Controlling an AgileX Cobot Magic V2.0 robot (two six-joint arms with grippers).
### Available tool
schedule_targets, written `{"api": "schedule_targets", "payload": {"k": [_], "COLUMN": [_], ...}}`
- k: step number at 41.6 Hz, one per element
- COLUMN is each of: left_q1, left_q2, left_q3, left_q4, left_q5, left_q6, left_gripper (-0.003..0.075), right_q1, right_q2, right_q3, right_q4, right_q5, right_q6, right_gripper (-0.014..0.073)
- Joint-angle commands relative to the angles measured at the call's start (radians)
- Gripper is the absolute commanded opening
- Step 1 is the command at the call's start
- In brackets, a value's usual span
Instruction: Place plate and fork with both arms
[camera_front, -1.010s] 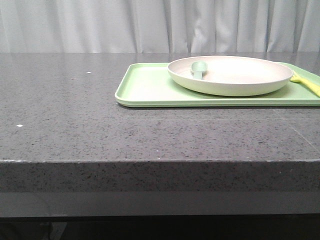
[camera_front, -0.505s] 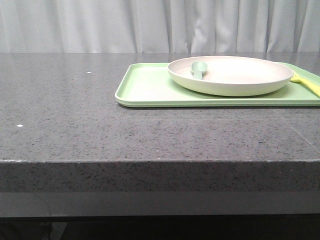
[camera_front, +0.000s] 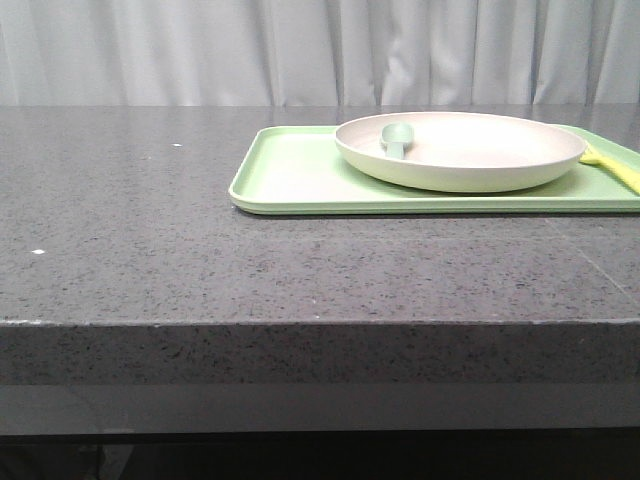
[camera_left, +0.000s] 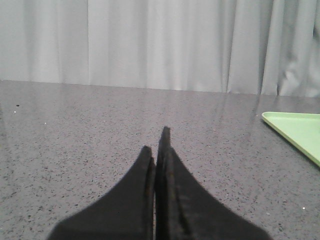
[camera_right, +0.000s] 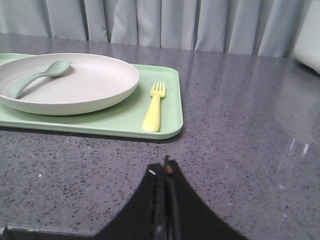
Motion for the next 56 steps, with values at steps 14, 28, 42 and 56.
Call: {"api": "schedule_targets", "payload": {"k": [14, 28, 42, 56], "left_q1": [-0.01, -0.01, -0.01, -0.01], "left_q2": [-0.022, -0.022, -0.022, -0.022], "left_q3": [0.003, 0.003, 0.003, 0.003], "left_q4": [0.002, 0.002, 0.002, 0.002], "left_q5": [-0.075, -0.075, -0.075, -0.075], "left_q6": [0.002, 0.002, 0.002, 0.002], "left_gripper": [-0.0018, -0.0018, -0.0018, -0.0018], "right_q1": [-0.008, -0.008, -0.008, -0.008], "right_q2": [-0.021, -0.021, -0.021, -0.021], "right_q3": [0.031, 0.031, 0.031, 0.031], "right_q4": [0.023, 0.023, 0.023, 0.023], "right_q5": [-0.204, -0.204, -0.204, -0.204], "right_q6": [-0.006, -0.006, -0.006, -0.006], "right_gripper": [-0.0067, -0.0067, -0.0067, -0.0067]}}
